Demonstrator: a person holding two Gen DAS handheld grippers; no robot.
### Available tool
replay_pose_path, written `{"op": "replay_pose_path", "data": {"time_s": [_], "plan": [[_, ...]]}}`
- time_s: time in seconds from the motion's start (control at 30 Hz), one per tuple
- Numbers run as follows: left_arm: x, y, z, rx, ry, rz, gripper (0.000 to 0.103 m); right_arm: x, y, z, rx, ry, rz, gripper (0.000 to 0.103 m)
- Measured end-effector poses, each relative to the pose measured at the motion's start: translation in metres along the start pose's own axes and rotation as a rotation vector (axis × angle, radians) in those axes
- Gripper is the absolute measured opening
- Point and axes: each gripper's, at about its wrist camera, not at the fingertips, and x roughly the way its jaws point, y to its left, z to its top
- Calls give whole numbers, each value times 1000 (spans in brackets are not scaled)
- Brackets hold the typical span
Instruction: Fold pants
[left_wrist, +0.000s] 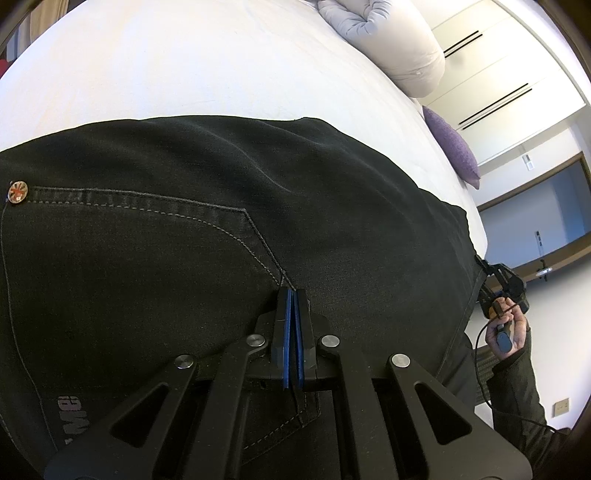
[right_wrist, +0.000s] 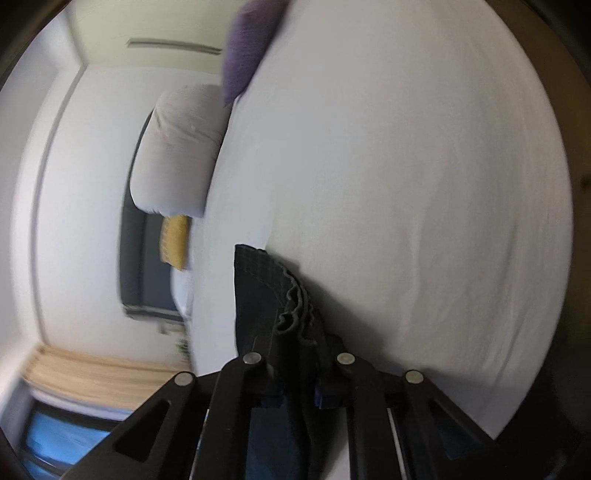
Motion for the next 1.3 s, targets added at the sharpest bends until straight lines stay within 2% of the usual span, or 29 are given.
{"op": "replay_pose_path", "data": {"time_s": [0.07,0.13,0.2,0.33,0.37,0.43,0.5,0.53,0.57,0.6,0.63,0.67,0.7,0.73,0.87,1.0,1.07,1.13,1.3], "plan": [[-1,1,0,-6,-1,-4,3,-3,23,-7,-91,-3,-30,11],[0,2,0,-12,-2,-8,3,-1,60,-26,-250,7,-78,11],[0,1,1,-12,-2,-8,3,2,100,-58,-439,41,-113,11],[-5,-1,0,-25,-18,0,3,21,168,-172,-904,134,-212,11],[-6,-2,0,-33,-24,0,3,31,176,-212,-1039,165,-248,11],[-9,-3,0,-53,-30,-6,3,54,175,-261,-1178,238,-305,11],[-10,-6,0,-66,-29,-11,6,76,163,-292,-1289,254,-409,11],[-11,-7,0,-74,-26,-21,13,84,156,-304,-1355,236,-463,12],[-13,-9,0,-83,-27,-39,26,87,150,-312,-1400,202,-483,12],[-15,-10,0,-92,-32,-65,37,86,148,-314,-1408,187,-482,12],[-16,-13,0,-100,-39,-94,64,85,148,-314,-1410,182,-480,12],[-19,-17,0,-107,-54,-125,86,83,148,-312,-1410,182,-477,12],[-21,-22,1,-113,-64,-139,93,82,149,-312,-1411,181,-476,12],[-20,-27,2,-120,-65,-150,96,80,150,-312,-1414,177,-475,12],[-5,-42,11,-176,-10,-278,96,58,165,-323,-1454,116,-427,12],[15,-54,24,-236,62,-393,96,38,177,-341,-1468,92,-368,12],[26,-59,29,-248,97,-416,96,33,182,-351,-1485,96,-343,12],[35,-64,34,-242,128,-409,96,30,183,-364,-1506,101,-323,12],[46,-68,46,-253,164,-415,96,27,193,-389,-1560,117,-276,12]]}}
